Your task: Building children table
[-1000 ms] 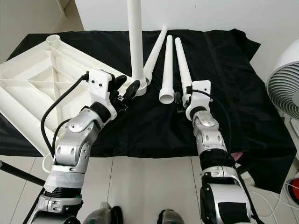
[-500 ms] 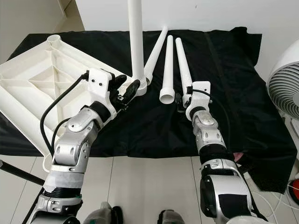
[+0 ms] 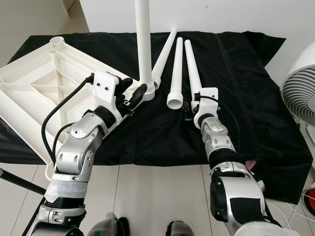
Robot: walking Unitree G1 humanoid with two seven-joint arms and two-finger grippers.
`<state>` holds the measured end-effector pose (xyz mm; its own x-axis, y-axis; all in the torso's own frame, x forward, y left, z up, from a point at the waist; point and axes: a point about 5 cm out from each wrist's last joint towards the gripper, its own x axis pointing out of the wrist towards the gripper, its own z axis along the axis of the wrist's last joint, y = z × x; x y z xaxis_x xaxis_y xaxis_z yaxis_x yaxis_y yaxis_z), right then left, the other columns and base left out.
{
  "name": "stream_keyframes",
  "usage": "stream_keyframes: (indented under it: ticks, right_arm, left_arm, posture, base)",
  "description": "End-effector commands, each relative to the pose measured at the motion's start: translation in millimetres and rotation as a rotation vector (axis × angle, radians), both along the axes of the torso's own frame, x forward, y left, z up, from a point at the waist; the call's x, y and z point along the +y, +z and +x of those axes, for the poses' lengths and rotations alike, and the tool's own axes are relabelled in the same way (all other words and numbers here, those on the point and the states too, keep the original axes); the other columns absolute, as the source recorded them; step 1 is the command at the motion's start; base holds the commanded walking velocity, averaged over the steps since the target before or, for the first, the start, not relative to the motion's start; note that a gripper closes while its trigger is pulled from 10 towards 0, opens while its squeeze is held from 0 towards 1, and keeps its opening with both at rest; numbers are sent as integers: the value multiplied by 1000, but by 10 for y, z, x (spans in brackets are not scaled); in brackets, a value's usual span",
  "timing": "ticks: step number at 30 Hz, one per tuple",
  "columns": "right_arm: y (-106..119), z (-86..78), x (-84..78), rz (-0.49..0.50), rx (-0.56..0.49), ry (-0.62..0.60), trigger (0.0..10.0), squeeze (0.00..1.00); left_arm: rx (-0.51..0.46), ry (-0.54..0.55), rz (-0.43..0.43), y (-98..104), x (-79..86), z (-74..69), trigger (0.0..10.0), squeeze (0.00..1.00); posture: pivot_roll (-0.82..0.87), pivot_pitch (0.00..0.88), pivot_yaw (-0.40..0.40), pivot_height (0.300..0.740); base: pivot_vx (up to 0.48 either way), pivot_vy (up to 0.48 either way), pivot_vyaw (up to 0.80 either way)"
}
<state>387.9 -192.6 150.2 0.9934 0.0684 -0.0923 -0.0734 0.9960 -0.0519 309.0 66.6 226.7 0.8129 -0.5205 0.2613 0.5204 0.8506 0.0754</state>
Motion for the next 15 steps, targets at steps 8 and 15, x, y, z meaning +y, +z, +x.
stream_keyframes:
  ticks: [8,15]
  right_arm:
    - [-15,20,6,70,19,-5,0,0]
    - [54,9,-42,72,-65,-58,0,0]
  left_arm:
    - [-28,145,-21,85,102,51,10000,0]
    - [-46,90,34,74,101,25,10000,0]
  posture:
    - [-47,58,43,740]
    - [-53,63,42,740]
  base:
    - [0,0,0]
    - [0,0,0]
